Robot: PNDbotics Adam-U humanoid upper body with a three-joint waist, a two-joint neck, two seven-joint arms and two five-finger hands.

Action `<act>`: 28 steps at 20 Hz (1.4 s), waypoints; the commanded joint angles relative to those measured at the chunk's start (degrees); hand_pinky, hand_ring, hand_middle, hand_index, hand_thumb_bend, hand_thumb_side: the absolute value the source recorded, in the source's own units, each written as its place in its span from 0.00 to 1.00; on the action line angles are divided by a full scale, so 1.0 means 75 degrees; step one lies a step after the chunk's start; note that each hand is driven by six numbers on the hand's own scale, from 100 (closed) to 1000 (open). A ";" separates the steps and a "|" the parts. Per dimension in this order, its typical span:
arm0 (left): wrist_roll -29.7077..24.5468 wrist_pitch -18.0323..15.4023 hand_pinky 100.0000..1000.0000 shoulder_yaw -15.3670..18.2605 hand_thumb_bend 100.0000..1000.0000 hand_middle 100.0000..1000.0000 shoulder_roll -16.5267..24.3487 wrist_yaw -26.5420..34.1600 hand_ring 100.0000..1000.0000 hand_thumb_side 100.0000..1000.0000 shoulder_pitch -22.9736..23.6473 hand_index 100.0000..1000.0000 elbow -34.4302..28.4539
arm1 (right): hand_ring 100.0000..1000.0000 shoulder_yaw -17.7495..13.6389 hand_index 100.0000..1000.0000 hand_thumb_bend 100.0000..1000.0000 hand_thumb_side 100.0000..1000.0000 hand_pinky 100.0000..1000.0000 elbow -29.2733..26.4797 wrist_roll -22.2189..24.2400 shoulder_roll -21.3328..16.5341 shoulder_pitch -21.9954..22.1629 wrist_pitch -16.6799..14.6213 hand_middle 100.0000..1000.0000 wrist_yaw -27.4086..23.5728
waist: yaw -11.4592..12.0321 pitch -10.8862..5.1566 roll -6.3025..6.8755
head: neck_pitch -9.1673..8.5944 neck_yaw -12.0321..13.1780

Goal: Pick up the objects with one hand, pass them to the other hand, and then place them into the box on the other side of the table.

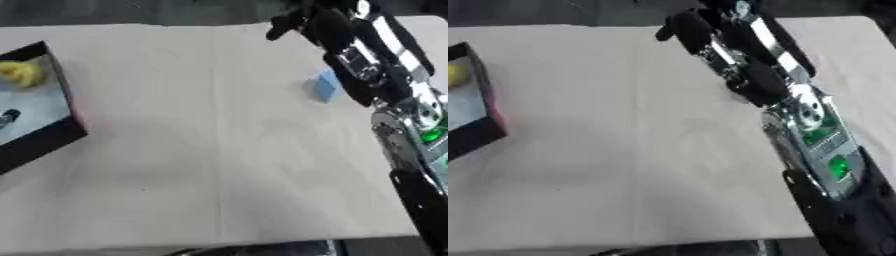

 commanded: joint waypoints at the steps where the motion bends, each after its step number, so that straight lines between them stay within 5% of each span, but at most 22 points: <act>1: 0.0148 -0.0112 0.77 0.0217 0.25 0.81 0.0154 0.0832 0.80 0.24 0.0061 0.92 -0.1011 | 0.60 -0.0135 0.88 0.27 0.58 0.86 -0.0126 0.0096 -0.0212 -0.0034 -0.0059 0.78 0.0161 | 0.0030 -0.0183 0.0009 | -0.0018 -0.0066; 3: 0.0274 -0.0510 0.85 0.0189 0.02 0.75 -0.0038 0.1901 0.79 0.15 0.0218 0.86 -0.1960 | 0.60 -0.0281 0.87 0.27 0.57 0.86 -0.0012 0.0172 -0.0372 -0.0008 -0.0232 0.78 0.0398 | 0.0053 -0.0185 -0.0008 | -0.0018 -0.0117; 8: -0.0101 -0.2042 0.86 0.0073 0.00 0.67 -0.0638 0.4602 0.76 0.07 0.0656 0.82 -0.4426 | 0.64 -0.0849 0.88 0.30 0.54 0.88 0.0816 0.0757 -0.1177 0.0097 -0.1474 0.80 0.1512 | 0.0137 -0.0179 -0.0044 | -0.0018 -0.0336; 12: -0.0587 -0.2544 0.85 -0.0123 0.00 0.65 -0.1099 0.5683 0.74 0.05 0.0820 0.81 -0.5737 | 0.69 -0.1341 0.90 0.34 0.52 0.90 0.2089 0.1169 -0.1788 0.0015 -0.2456 0.83 0.2270 | 0.0178 -0.0154 -0.0049 | -0.0018 -0.0443; 20: -0.1524 -0.3336 0.89 -0.0779 0.00 0.63 -0.1944 0.6860 0.74 0.18 0.0650 0.79 -0.6044 | 0.79 -0.1631 0.94 0.41 0.50 0.94 0.4669 0.2069 -0.2304 -0.0645 -0.4137 0.89 0.3929 | 0.0289 -0.0041 -0.0010 | -0.0018 -0.0578; 24: -0.1996 -0.3539 0.91 -0.1025 0.00 0.62 -0.2240 0.7122 0.74 0.24 0.0617 0.79 -0.6045 | 0.78 -0.1816 0.93 0.43 0.51 0.94 0.5822 0.1797 -0.2121 -0.1058 -0.4248 0.88 0.4802 | 0.0418 0.0037 0.0055 | -0.0018 -0.0737; 28: -0.2340 -0.3682 0.92 -0.1205 0.00 0.61 -0.2443 0.7227 0.74 0.29 0.0633 0.79 -0.6045 | 0.75 -0.2006 0.92 0.44 0.51 0.94 0.6902 0.0932 -0.1883 -0.1417 -0.3757 0.86 0.5152 | 0.0602 0.0109 0.0090 | -0.0018 -0.0975</act>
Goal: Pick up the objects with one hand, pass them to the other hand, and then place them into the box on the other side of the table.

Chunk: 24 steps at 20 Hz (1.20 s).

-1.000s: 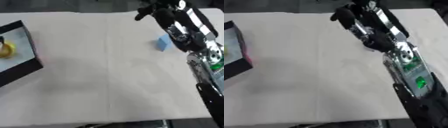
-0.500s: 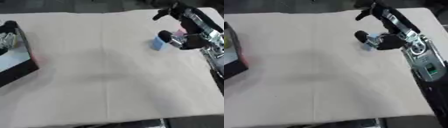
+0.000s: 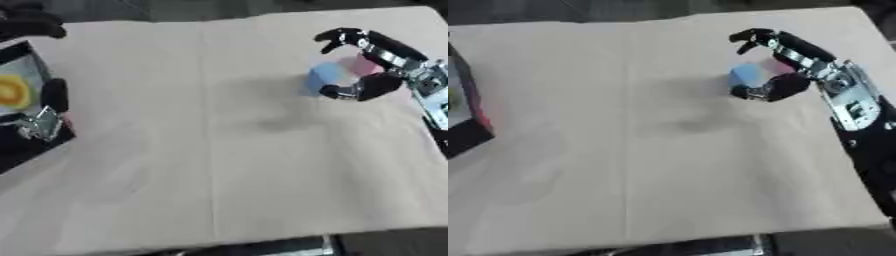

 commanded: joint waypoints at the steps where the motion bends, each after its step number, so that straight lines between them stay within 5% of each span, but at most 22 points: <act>1: -0.0279 -0.0115 0.93 -0.0122 0.00 0.61 -0.0052 0.0097 0.74 0.30 -0.0083 0.79 -0.0137 | 0.75 -0.0193 0.92 0.44 0.51 0.93 0.0617 -0.0671 -0.0020 -0.0312 0.0330 0.86 0.0285 | 0.0085 -0.0068 0.0003 | -0.0019 -0.0198; 14: -0.0626 -0.0131 0.95 -0.0264 0.00 0.61 -0.0393 -0.0071 0.74 0.39 0.0150 0.79 -0.0137 | 0.76 -0.0270 0.92 0.44 0.53 0.91 0.1258 -0.2643 -0.0039 -0.0535 0.1412 0.84 0.2154 | 0.0435 0.0046 -0.0026 | -0.0019 -0.0563; 24: -0.0612 -0.0107 0.95 -0.0273 0.00 0.61 -0.0437 -0.0176 0.74 0.40 0.0191 0.79 -0.0137 | 0.75 -0.0236 0.88 0.45 0.54 0.88 0.1373 -0.2812 0.0007 -0.0482 0.1831 0.79 0.2942 | 0.0417 0.0043 -0.0021 | -0.0019 -0.0565</act>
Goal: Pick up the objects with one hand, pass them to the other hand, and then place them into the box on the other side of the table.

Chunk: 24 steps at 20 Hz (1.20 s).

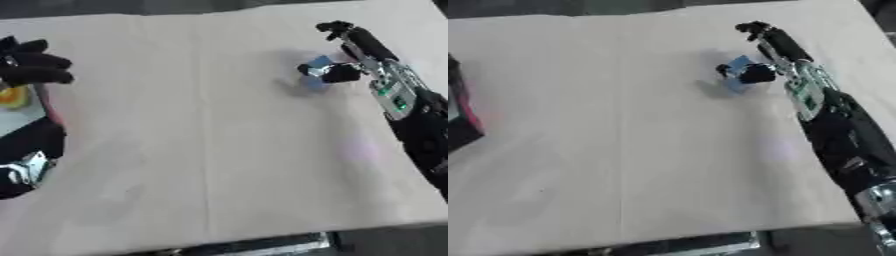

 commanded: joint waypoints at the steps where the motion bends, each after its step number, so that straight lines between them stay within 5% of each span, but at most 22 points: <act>1: 0.0022 0.0018 0.95 0.0004 0.00 0.61 0.0029 -0.0025 0.74 0.40 -0.0026 0.79 -0.0136 | 0.75 -0.0037 0.88 0.45 0.55 0.87 -0.0002 0.0081 -0.0098 -0.0088 0.0109 0.78 0.0181 | -0.0003 -0.0096 0.0000 | -0.0019 -0.0007; 11: 0.0015 0.0017 0.96 -0.0011 0.00 0.61 0.0001 -0.0097 0.74 0.41 -0.0009 0.79 -0.0136 | 0.71 -0.0063 0.80 0.42 0.52 0.82 0.0122 0.0357 -0.0045 -0.0041 0.0551 0.71 0.0696 | -0.0015 -0.0086 -0.0007 | -0.0019 -0.0004; 24: 0.0037 0.0023 0.96 -0.0004 0.00 0.61 -0.0028 -0.0122 0.75 0.44 0.0025 0.79 -0.0136 | 0.56 -0.0108 0.68 0.20 0.39 0.77 0.0050 -0.0285 -0.0035 0.0003 0.1338 0.47 0.0686 | -0.0045 -0.0088 0.0006 | -0.0019 -0.0042</act>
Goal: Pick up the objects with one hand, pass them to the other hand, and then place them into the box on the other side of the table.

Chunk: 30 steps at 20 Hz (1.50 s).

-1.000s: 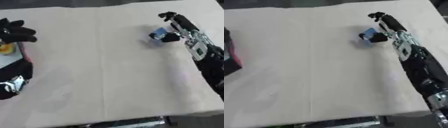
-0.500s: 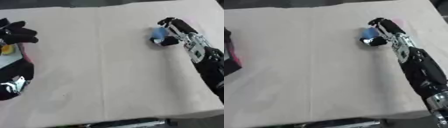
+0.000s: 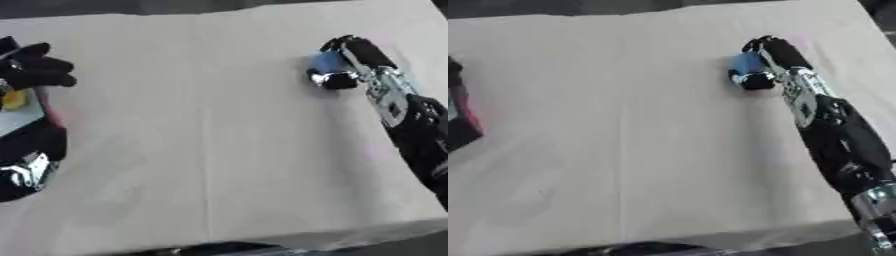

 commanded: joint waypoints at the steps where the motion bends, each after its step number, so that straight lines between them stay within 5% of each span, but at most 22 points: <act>1: 0.0023 0.0011 0.96 0.0016 0.00 0.61 0.0037 -0.0022 0.75 0.44 -0.0030 0.79 -0.0136 | 0.54 -0.0063 0.65 0.18 0.36 0.76 -0.0182 -0.0262 -0.0161 -0.0072 0.0140 0.44 -0.0131 | -0.0024 -0.0095 0.0004 | -0.0019 -0.0036; 10: 0.0030 0.0102 0.96 0.0052 0.00 0.61 0.0061 -0.0099 0.75 0.46 0.0038 0.79 -0.0136 | 0.42 0.0221 0.52 0.06 0.23 0.76 -0.1448 -0.0979 -0.0043 0.0214 -0.0059 0.35 -0.1081 | -0.0129 -0.0134 -0.0037 | -0.0019 0.0025; 16: 0.0115 0.0411 0.97 0.0156 0.00 0.62 0.0175 -0.0312 0.75 0.46 0.0107 0.80 -0.0136 | 0.41 0.0674 0.50 0.00 0.19 0.78 -0.3733 -0.0621 0.0274 0.0749 -0.0479 0.34 -0.3012 | -0.0322 -0.0177 -0.0130 | -0.0019 0.0243; 22: 0.0044 0.0813 1.00 0.0115 0.00 0.64 0.0215 -0.0507 0.75 0.44 0.0012 0.80 0.0302 | 0.40 0.0997 0.49 0.00 0.20 0.79 -0.5841 -0.0253 0.0792 0.1276 -0.0418 0.34 -0.4692 | -0.0510 -0.0210 -0.0214 | -0.0019 0.0541; 30: -0.0436 0.0551 1.00 -0.0303 0.00 0.66 0.0117 -0.0369 0.76 0.45 -0.0431 0.82 0.0934 | 0.41 0.1609 0.50 0.00 0.22 0.79 -0.7550 0.0269 0.1379 0.1418 -0.0600 0.35 -0.5972 | -0.0598 -0.0219 -0.0264 | -0.0019 0.0767</act>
